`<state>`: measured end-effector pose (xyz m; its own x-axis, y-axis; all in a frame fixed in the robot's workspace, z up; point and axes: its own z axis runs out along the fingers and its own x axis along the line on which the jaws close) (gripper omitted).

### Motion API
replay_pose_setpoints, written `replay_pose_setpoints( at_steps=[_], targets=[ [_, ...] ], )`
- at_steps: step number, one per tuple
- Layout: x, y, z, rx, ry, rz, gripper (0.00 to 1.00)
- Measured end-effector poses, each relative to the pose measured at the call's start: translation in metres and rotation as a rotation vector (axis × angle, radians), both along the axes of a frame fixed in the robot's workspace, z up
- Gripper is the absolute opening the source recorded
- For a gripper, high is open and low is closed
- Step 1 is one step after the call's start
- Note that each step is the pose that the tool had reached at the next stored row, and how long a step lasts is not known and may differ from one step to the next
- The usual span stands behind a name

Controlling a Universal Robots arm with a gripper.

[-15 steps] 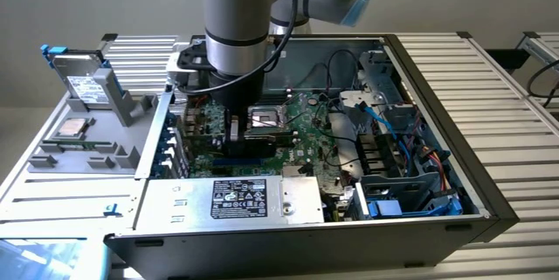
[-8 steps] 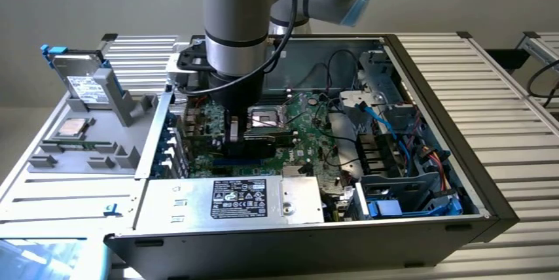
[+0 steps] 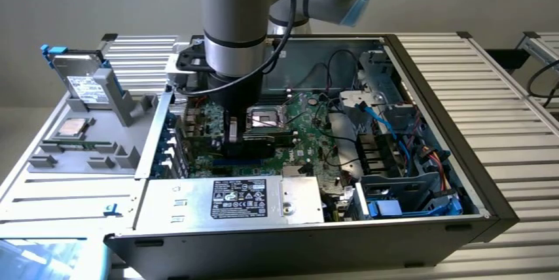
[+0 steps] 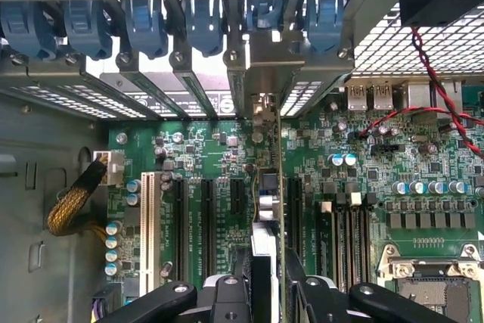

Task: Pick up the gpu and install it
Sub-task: 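Insert the gpu into the slot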

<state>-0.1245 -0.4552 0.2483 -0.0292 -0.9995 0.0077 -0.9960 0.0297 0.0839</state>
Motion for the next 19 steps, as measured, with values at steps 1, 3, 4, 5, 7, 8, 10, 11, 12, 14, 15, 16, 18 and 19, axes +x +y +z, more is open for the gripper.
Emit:
replay_pose_setpoints(
  at_steps=[1,3,4,5,7,8,10,11,12,14,15,16,18,19],
  targets=[
    [-0.0001,0.0,-0.0001,-0.0001,0.0001,0.0,0.28],
    [-0.0003,-0.0001,-0.0002,0.0001,0.0,0.0,0.28],
    [-0.0003,-0.0006,-0.0002,0.0001,0.0,0.0,0.28],
    [-0.0004,-0.0008,-0.0003,0.0001,0.0,-0.001,0.28],
    [-0.0004,-0.0022,-0.0001,0.0001,0.0001,-0.001,0.28],
    [-0.0004,-0.0022,-0.0001,0.0001,0.0,-0.001,0.28],
    [-0.0003,-0.0022,-0.0001,0.0001,0.0,-0.001,0.28],
    [-0.0003,-0.0022,-0.0002,-0.0001,0.0001,-0.001,0.28],
    [-0.0003,-0.0022,-0.0002,-0.0001,0.0002,-0.001,0.28],
    [-0.0003,-0.0022,-0.0008,0.0001,0.0,-0.001,0.28],
    [-0.0004,-0.0022,-0.0012,0.0002,-0.0001,-0.001,0.28],
    [-0.0004,-0.0023,-0.0014,-0.0001,0.0001,-0.001,0.28],
    [-0.0004,-0.0023,-0.0015,-0.0003,0.0002,-0.001,0.28],
    [-0.0004,-0.0022,-0.0015,-0.0002,0.0002,-0.001,0.28]
  ],
)
